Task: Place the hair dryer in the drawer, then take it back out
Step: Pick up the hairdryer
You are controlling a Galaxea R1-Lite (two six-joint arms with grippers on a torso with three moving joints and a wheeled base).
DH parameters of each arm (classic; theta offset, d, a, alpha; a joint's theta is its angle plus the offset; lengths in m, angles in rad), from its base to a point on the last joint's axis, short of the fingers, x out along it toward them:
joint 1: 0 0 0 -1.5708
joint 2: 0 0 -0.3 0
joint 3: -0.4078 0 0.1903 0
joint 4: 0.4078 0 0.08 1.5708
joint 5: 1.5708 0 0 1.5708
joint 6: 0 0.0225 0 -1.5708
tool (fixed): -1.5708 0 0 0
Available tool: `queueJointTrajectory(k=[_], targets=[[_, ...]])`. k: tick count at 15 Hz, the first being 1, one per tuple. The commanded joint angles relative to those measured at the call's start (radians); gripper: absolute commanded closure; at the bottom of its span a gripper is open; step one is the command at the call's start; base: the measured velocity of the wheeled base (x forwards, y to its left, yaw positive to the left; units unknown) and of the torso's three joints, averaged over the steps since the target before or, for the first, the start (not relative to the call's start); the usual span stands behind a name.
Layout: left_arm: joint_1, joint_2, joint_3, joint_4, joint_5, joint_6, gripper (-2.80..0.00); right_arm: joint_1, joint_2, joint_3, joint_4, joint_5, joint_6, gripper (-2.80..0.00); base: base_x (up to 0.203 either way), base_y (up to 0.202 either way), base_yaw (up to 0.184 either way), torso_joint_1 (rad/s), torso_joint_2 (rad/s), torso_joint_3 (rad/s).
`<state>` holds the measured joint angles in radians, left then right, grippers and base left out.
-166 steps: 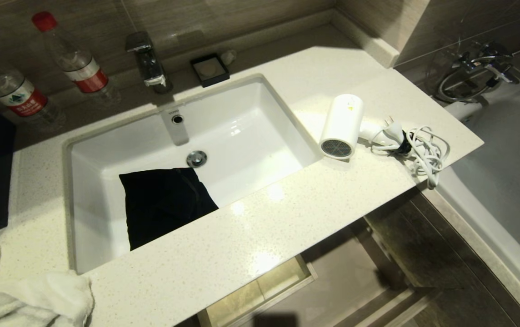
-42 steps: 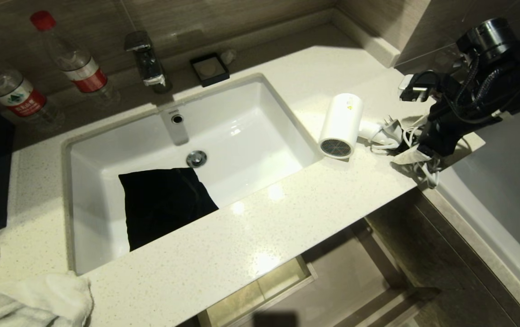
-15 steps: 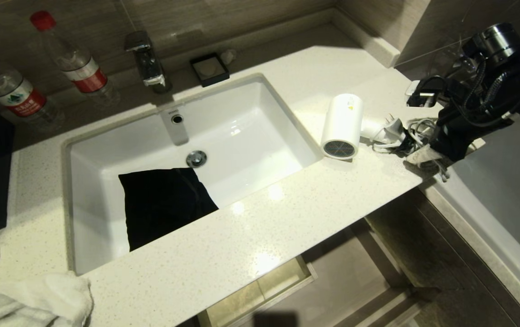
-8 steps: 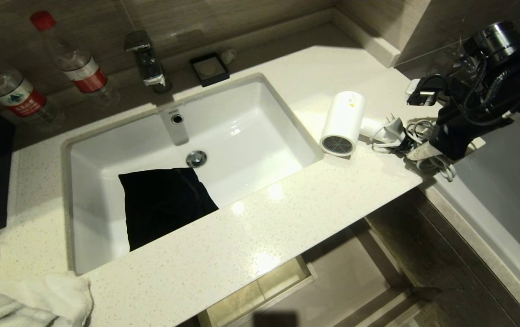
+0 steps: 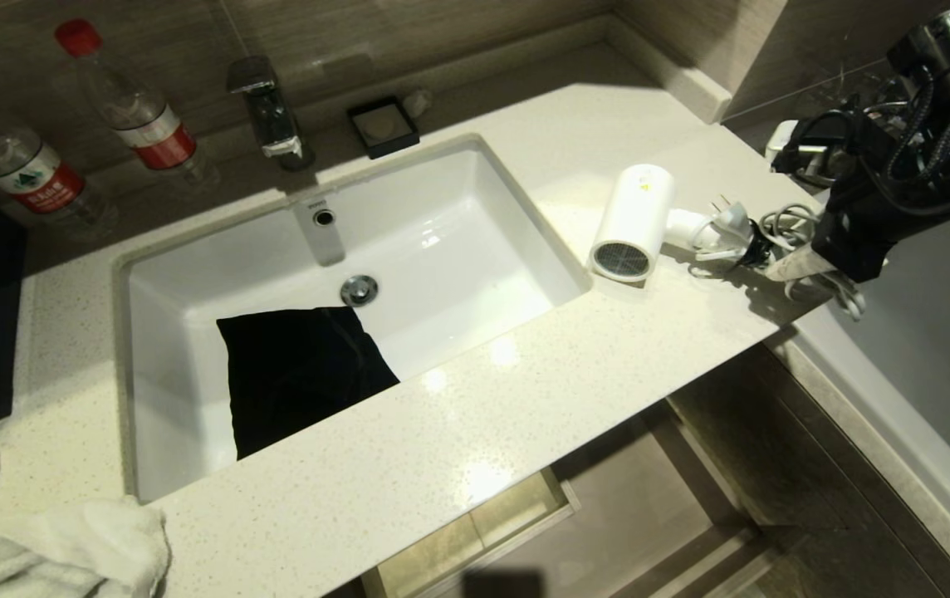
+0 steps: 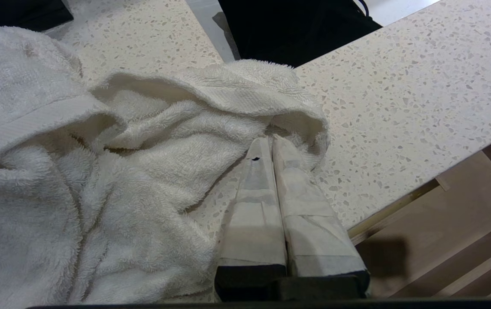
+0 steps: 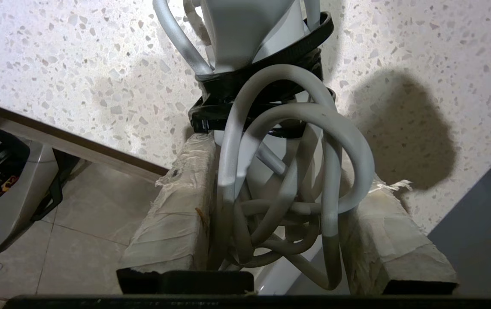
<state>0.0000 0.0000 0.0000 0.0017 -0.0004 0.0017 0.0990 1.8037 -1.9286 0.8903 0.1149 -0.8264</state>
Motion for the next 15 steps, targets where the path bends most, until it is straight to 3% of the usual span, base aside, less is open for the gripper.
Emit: queueJointTrajectory(k=[1,6,12,15], targets=[[0.0,-0.001,0.0,0.0,0.0,0.0,0.0,-0.016,-0.053,0.013,0.005,0.0,-0.005,0.0,0.0,0.0,0.0,0.0,0.0,0.0],[0.0,-0.002,0.0,0.0,0.0,0.0,0.0,-0.037,-0.123,0.055,0.019,0.002,-0.005,0.0,0.0,0.0,0.0,0.0,0.0,0.0],[0.0,0.0,0.0,0.0,0.0,0.0,0.0,-0.09,-0.209,0.275,0.023,-0.007,-0.012,0.0,0.0,0.0,0.0,0.0,0.0,0.0],[0.0,-0.001,0.0,0.0,0.0,0.0,0.0,-0.094,-0.178,0.3,0.03,-0.036,-0.016,0.0,0.0,0.0,0.0,0.0,0.0,0.0]])
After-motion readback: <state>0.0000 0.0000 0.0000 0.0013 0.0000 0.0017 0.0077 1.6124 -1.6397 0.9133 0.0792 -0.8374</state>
